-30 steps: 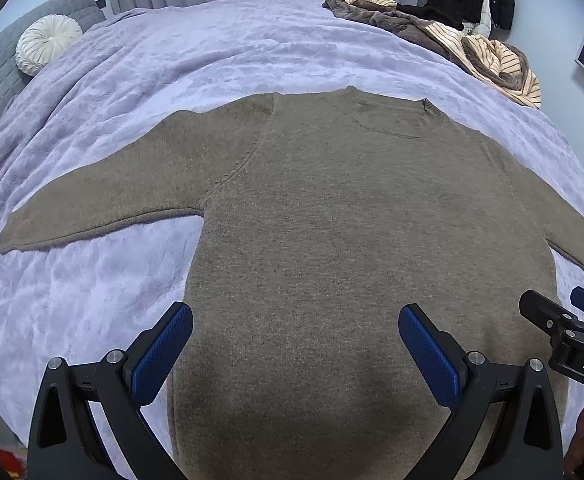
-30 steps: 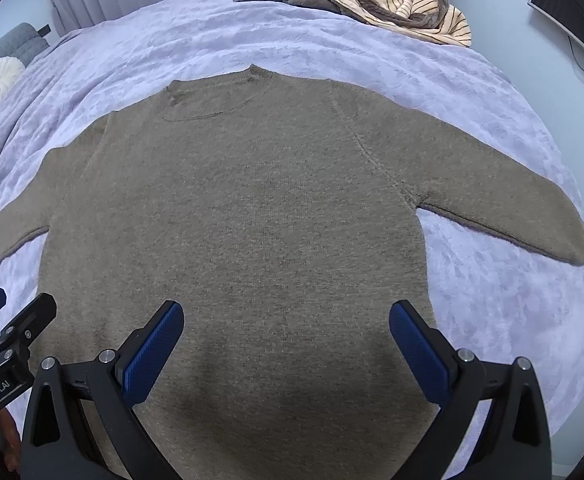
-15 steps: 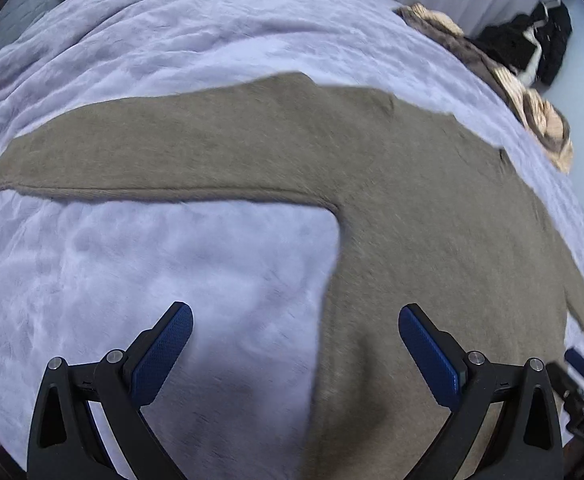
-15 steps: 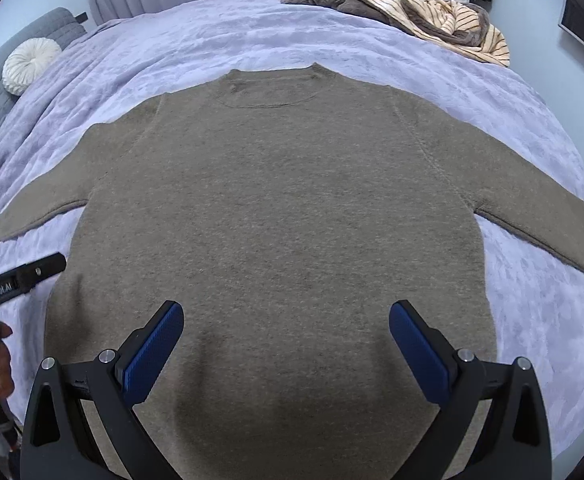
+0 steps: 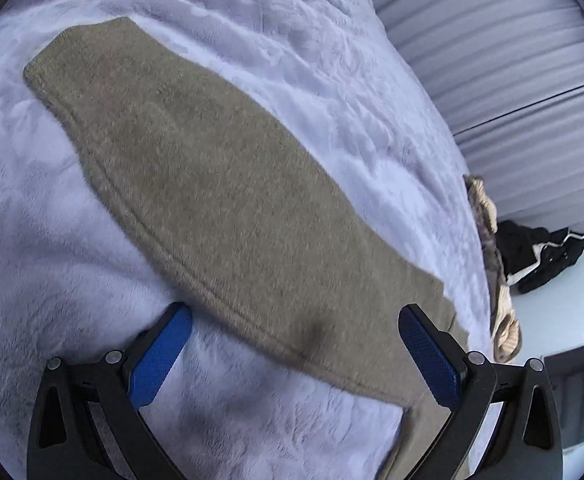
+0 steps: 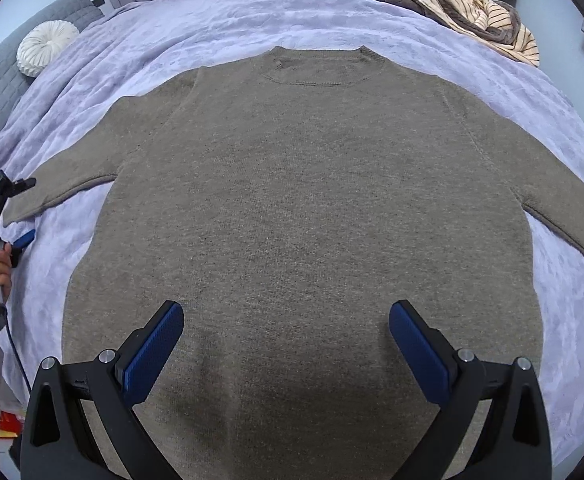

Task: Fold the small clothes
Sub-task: 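Grasp the sweater sleeve nearest the left tool and lift it, then fold the sleeve and side panel over the body with the left tool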

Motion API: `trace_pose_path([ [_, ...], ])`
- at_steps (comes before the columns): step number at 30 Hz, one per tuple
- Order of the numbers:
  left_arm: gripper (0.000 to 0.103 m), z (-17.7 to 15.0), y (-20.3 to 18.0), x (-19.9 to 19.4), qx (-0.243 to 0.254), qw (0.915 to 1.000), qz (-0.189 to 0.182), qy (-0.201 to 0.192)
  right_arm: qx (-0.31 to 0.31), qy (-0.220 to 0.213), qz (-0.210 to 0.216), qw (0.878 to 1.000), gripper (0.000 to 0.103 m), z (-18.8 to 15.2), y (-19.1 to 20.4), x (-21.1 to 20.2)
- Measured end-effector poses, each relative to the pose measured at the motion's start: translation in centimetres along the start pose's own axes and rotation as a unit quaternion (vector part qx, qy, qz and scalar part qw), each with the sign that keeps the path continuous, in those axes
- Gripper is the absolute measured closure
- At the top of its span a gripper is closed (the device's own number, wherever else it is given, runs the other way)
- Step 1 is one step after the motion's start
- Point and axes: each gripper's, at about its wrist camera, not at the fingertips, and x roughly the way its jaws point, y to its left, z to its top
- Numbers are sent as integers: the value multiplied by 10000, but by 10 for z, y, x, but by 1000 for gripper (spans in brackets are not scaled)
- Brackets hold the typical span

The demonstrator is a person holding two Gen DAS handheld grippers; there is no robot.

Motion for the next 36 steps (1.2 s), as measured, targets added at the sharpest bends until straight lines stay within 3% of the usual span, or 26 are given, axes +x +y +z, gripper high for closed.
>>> trace_pose_path([
  [2,4,4,-2,-2,-3,9995,-66,-299,-65,51,11,10000,1,2,6,3],
  [5,53,9,-2,-2,64,9981,37,-612,-115,61,72,9999,1,3,12,4],
  [6,82,10,-3,0,136,9979,-96,-618,-120,48,107,9999,1,4,13,3],
  [7,95,12,-6,1,239,9977,-214,-601,-121,33,147,9998,1,4,14,3],
  [10,95,10,-37,-11,1034,9907,-306,-829,-129,-81,251,9996,1,4,14,-1],
  [16,95,-30,-150,-20,2542,9578,-1123,-737,115,-526,546,9971,1,5,-3,-14],
  [21,95,-111,-260,15,3638,9181,-1571,-51,531,-828,694,9927,1,3,-35,-26],
  [23,95,-145,-285,34,3888,9086,-1505,258,799,-840,690,9909,1,0,-56,-28],
  [27,95,-205,-315,76,4137,8988,-1148,884,1342,-782,690,9855,1,-11,-100,-25],
  [29,79,-231,-320,94,4393,8900,-650,1036,1548,-730,674,9829,1,-17,-120,-22],
  [30,44,-238,-319,101,4462,8874,-459,1064,1615,-691,655,9823,1,-19,-129,-20],
  [31,17,-244,-312,102,4490,8872,-343,1006,1663,-639,629,9820,1,-20,-136,-16],
  [33,13,-254,-304,102,4556,8865,-146,796,1686,-556,591,9823,1,-21,-146,-11],
  [36,13,-251,-291,94,4624,8831,-4,796,1446,-578,455,9868,1,-12,-146,-8],
])
